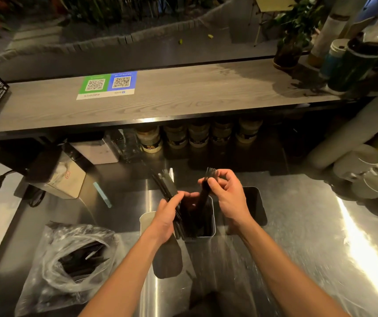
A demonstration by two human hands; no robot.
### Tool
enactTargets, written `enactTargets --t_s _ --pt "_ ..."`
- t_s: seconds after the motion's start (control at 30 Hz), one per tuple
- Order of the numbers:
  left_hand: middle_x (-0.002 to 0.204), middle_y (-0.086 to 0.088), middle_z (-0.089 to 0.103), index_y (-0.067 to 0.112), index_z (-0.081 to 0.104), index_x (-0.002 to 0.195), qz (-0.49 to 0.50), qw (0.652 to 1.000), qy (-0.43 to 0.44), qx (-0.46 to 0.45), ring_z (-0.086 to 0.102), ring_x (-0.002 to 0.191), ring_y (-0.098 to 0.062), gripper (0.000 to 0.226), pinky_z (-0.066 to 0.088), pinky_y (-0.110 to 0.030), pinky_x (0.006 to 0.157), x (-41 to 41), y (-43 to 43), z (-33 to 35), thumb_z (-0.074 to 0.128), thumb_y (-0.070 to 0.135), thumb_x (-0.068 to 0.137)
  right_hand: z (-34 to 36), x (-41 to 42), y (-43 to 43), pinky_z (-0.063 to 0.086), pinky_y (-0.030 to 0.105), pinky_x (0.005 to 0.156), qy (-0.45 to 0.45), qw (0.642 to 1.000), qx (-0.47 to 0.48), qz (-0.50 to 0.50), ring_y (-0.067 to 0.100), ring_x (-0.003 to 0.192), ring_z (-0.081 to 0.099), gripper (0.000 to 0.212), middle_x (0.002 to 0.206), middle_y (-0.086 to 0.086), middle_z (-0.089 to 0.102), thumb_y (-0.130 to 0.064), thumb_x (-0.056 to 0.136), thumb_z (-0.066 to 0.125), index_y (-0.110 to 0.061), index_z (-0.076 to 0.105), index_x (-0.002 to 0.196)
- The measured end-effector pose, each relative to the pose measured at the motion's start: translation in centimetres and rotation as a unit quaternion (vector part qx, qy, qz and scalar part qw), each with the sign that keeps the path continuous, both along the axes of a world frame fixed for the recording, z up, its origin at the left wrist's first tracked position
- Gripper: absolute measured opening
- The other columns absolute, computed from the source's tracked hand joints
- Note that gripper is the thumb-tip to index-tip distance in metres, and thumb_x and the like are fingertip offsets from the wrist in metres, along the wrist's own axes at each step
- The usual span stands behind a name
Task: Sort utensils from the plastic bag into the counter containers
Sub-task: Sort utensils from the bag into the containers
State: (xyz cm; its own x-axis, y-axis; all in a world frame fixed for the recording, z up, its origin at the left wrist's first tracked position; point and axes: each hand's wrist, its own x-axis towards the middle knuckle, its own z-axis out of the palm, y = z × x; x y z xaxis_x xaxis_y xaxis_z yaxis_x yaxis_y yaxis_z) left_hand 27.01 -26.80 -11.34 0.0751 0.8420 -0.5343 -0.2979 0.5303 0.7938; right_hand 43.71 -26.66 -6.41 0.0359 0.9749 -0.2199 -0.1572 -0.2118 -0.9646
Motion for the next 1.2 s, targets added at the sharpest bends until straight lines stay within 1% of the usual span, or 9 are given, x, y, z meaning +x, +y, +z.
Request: enactTargets --t_s 0.17,0.3,0.47,0.6,0.77,0.9,1.03,1.1,1.2 --pt "0.065 -0.001 0.058 0.005 0.064 0.098 0.092 0.992 0.088 0.013 0.059 0.059 -0.014 0.022 0.052 -0.026 0.062 -1.0 0.7 -0.8 0.057 0.026 0.102 -0.9 -0.2 0.4 0.056 0.031 0.092 -0.071 0.996 0.037 0.027 0.009 0.103 0.071 0.011 0.102 0.001 0.076 -0.011 0.101 0.056 -0.014 0.054 0.112" --pt "0.057 0.004 0.048 0.004 0.064 0.100 0.082 0.988 0.130 0.017 0.046 0.054 -0.013 0.027 0.042 -0.028 0.060 -1.8 1.0 -2.0 0.057 0.031 0.102 -3.5 -0.7 -0.2 0.057 0.037 0.092 -0.173 0.980 0.036 0.087 0.007 0.099 0.068 0.014 0.101 -0.001 0.071 -0.016 0.096 0.064 -0.020 0.057 0.108" --pt "0.056 0.006 0.046 0.008 0.065 0.098 0.071 0.988 0.133 0.021 0.045 0.051 -0.010 0.023 0.041 -0.027 0.059 -1.7 0.7 -2.3 0.056 0.029 0.102 -6.7 -0.6 -1.2 0.052 0.040 0.101 -0.333 0.913 -0.002 0.235 0.009 0.117 0.058 0.041 0.125 -0.012 0.061 -0.023 0.091 0.067 -0.035 0.048 0.126" --pt "0.055 0.005 0.046 0.009 0.065 0.093 0.067 0.988 0.138 0.024 0.044 0.051 -0.011 0.022 0.042 -0.025 0.058 -1.3 0.6 -2.5 0.057 0.027 0.102 -7.2 -1.0 -1.4 0.035 0.028 0.112 -0.444 0.865 0.142 0.183 0.008 0.131 0.043 0.048 0.141 -0.009 0.051 -0.029 0.095 0.060 -0.028 0.046 0.142" --pt "0.055 0.004 0.047 0.011 0.065 0.087 0.065 0.989 0.131 0.017 0.044 0.051 -0.013 0.021 0.042 -0.027 0.056 -0.8 0.4 -2.7 0.059 0.025 0.101 -10.3 -1.9 -1.9 0.009 0.033 0.121 -0.579 0.744 0.228 0.244 0.020 0.151 0.023 0.050 0.164 0.003 0.024 -0.036 0.105 0.041 -0.020 0.038 0.153" --pt "0.055 0.004 0.047 0.008 0.066 0.091 0.061 0.989 0.134 0.020 0.044 0.051 -0.012 0.020 0.043 -0.027 0.058 -0.8 0.4 -2.6 0.059 0.025 0.101 -10.5 -2.3 -1.7 0.027 0.044 0.122 -0.560 0.780 0.200 0.194 0.019 0.148 0.030 0.045 0.160 0.003 0.035 -0.037 0.104 0.041 -0.017 0.051 0.144" --pt "0.055 0.003 0.047 0.005 0.066 0.093 0.041 0.989 0.142 0.028 0.045 0.051 -0.013 0.023 0.045 -0.028 0.061 -0.7 0.1 -2.6 0.058 0.026 0.101 -11.0 -2.3 -2.0 -0.003 0.038 0.125 -0.603 0.725 0.203 0.265 0.018 0.154 0.005 0.055 0.166 0.002 0.016 -0.043 0.107 0.029 -0.018 0.028 0.156" --pt "0.055 0.002 0.047 0.008 0.063 0.089 0.030 0.990 0.134 0.033 0.044 0.051 -0.013 0.022 0.043 -0.030 0.062 -0.6 0.1 -2.5 0.061 0.026 0.100 -10.1 -2.2 -1.8 0.003 0.029 0.123 -0.543 0.779 0.189 0.251 0.016 0.150 0.024 0.047 0.160 0.001 0.034 -0.036 0.107 0.034 -0.019 0.040 0.151" --pt "0.056 0.003 0.047 0.013 0.062 0.089 0.002 0.992 0.124 0.033 0.044 0.051 -0.013 0.017 0.042 -0.027 0.058 -0.3 0.3 -2.1 0.065 0.027 0.098 -7.4 -2.1 -1.0 0.037 0.028 0.110 -0.424 0.887 0.119 0.140 0.008 0.129 0.047 0.036 0.140 -0.008 0.053 -0.032 0.105 0.043 -0.024 0.050 0.140"
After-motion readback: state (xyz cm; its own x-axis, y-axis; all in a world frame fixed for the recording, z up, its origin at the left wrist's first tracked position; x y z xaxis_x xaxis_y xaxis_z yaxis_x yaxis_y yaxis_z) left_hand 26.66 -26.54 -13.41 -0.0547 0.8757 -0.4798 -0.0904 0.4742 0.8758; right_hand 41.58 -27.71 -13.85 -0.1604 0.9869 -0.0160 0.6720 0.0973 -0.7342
